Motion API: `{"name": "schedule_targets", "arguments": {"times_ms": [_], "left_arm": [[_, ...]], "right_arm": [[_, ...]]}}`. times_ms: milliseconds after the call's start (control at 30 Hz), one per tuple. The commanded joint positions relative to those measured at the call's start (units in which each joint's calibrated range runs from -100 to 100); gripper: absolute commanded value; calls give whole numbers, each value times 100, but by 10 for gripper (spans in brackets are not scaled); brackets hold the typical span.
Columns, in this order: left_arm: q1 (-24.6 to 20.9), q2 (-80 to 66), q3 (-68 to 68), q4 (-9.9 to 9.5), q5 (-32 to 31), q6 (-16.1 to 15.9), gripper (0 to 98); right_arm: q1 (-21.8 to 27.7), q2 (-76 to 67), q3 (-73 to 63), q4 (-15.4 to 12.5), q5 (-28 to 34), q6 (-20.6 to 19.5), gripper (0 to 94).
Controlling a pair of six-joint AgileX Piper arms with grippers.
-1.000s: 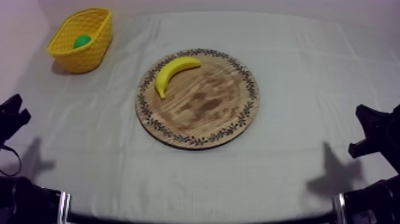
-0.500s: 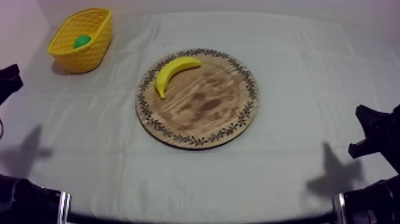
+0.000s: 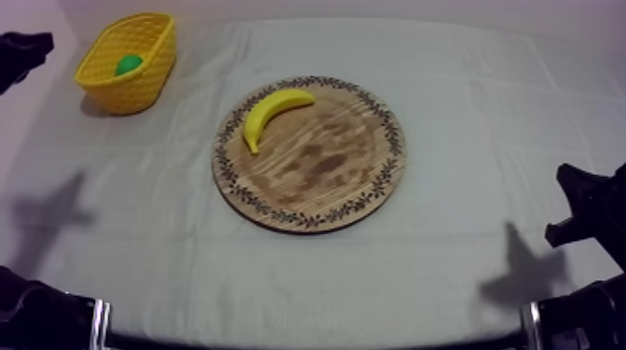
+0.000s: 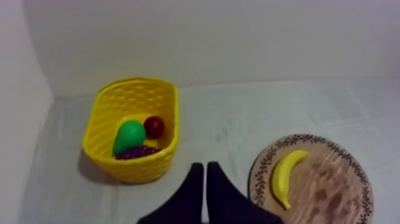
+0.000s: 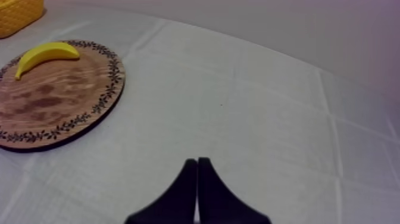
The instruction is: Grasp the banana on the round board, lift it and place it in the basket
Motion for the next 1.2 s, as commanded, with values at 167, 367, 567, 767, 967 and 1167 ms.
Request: {"name": "schedule_targets", "arguments": {"times_ms": [167,367,567,767,967,1167], "left_arm": [[412,951,-1169,-7,578,-156,0],[778,1677,-1909,-24,1023,-246,0],[1139,2215,-2302,-32,1202,-296,0],[1369,2647,-2503,-25,1405,-341,0],[1541,3133,-2707,-9,1661,-399,0],[1670,3725,-2923,8,1838,-432,0]], "right_arm": [[1,0,-5,4,5,6,3],[1,0,-5,4,5,6,3],[1,0,-5,4,5,6,3],[1,0,-5,4,5,6,3],[1,0,-5,4,5,6,3],[1,0,-5,4,5,6,3]]}}
